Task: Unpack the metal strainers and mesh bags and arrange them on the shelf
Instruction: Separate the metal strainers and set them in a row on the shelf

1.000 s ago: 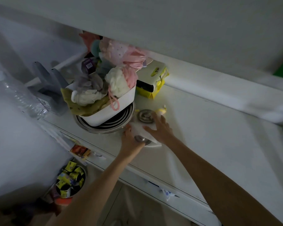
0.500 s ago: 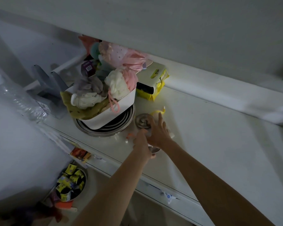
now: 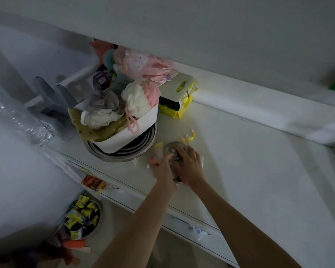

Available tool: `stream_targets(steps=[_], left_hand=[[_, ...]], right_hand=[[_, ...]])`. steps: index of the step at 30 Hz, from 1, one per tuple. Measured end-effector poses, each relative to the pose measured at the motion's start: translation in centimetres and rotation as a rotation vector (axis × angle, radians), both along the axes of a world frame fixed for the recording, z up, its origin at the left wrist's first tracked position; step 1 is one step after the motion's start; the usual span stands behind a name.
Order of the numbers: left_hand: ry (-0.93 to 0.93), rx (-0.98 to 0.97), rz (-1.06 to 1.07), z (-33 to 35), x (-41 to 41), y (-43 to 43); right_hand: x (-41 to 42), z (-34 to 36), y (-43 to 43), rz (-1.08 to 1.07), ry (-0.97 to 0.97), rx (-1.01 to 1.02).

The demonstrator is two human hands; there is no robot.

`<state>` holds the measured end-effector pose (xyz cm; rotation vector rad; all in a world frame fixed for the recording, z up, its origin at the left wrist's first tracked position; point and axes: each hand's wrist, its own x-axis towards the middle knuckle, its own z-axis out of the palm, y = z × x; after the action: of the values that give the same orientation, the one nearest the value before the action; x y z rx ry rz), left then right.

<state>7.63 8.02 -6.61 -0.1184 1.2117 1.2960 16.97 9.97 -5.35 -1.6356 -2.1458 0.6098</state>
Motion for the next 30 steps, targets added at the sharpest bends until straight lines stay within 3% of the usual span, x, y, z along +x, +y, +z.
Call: stream_targets(steps=[4, 10, 17, 20, 25, 30], left_hand=[[0.026, -0.007, -0.074, -3.8, 0.0, 0.6], [-0.134, 0.088, -0.278, 1.1, -0.5, -2.1], [0.076, 0.234, -0.266, 1.0, -0.5, -3.3], [0.041, 0.311, -0.346, 2.2, -0.6, -4.0], [0.063, 0.209, -0.481, 4.1, -0.8, -5.9], [0.081, 0.305, -0.512, 7.1, 0.7, -9.0]], right_hand=[[0.4, -0.3, -2.3, -0.117, 0.211, 0.058], [0.9, 0.1, -4.6, -0.162, 0.466, 0.025], [1.3, 0.9, -5.9, -0.238, 0.717, -0.076], [1.4, 1.7, -6.1, -0.241, 0.725, -0.062], [1.8, 3.7, -8.1, -0.224, 0.729, -0.034], [3.1, 7.0, -11.9, -0.147, 0.770, 0.000]])
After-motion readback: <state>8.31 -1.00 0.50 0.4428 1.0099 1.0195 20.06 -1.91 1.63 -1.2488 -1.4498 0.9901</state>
